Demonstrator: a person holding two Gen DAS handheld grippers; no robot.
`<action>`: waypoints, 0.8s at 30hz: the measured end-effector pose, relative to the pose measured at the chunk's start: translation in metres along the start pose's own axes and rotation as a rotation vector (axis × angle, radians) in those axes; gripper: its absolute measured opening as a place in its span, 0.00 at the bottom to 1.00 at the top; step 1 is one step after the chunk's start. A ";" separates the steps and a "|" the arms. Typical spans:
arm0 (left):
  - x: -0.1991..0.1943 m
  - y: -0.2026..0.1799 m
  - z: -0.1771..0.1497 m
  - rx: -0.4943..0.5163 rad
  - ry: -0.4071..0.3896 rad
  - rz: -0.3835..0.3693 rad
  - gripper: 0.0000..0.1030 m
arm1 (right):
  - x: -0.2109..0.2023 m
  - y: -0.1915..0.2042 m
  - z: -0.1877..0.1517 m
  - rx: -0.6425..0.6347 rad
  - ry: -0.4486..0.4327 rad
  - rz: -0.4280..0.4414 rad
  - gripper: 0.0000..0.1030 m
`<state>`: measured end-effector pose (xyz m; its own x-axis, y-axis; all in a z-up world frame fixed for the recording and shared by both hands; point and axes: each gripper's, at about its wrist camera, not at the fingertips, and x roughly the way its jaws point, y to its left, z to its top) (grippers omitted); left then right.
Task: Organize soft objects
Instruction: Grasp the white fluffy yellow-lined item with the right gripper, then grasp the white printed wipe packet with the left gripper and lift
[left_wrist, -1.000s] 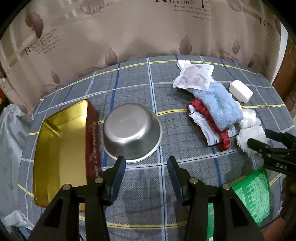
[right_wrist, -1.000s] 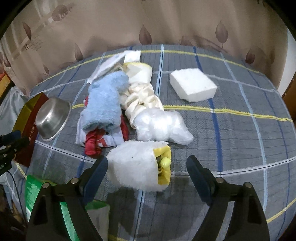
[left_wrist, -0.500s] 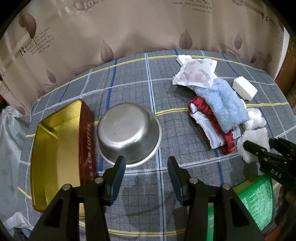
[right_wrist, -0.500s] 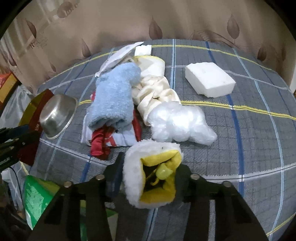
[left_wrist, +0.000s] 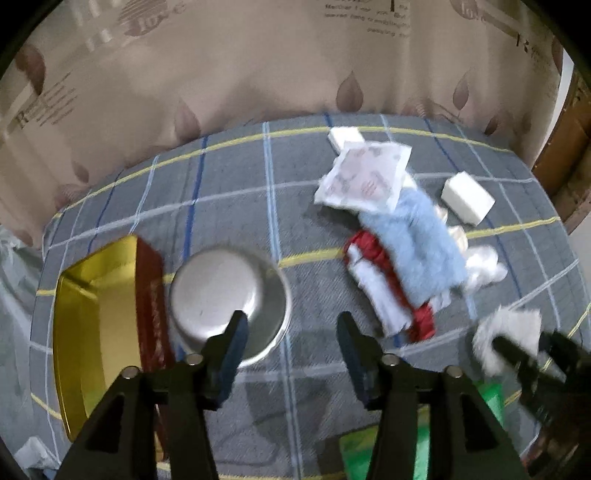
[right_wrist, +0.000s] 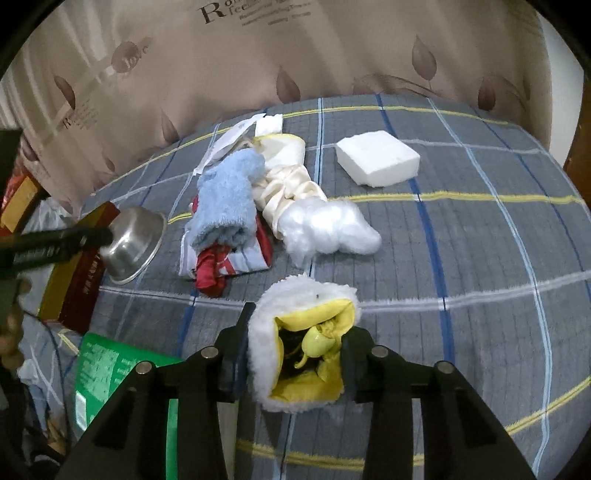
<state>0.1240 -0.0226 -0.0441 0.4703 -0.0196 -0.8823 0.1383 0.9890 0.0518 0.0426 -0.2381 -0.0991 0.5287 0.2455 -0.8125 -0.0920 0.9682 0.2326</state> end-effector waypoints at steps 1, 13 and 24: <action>-0.001 -0.003 0.006 0.002 -0.007 -0.005 0.54 | -0.001 -0.001 -0.001 0.002 -0.004 -0.003 0.36; 0.027 -0.056 0.088 0.090 0.005 -0.092 0.55 | -0.004 -0.015 -0.001 0.024 -0.008 0.005 0.36; 0.088 -0.065 0.116 0.062 0.118 -0.063 0.55 | 0.004 -0.016 -0.005 0.026 0.021 0.051 0.36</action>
<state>0.2580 -0.1061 -0.0711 0.3536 -0.0608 -0.9334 0.2196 0.9754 0.0197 0.0421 -0.2520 -0.1080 0.5063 0.2954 -0.8101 -0.0963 0.9530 0.2873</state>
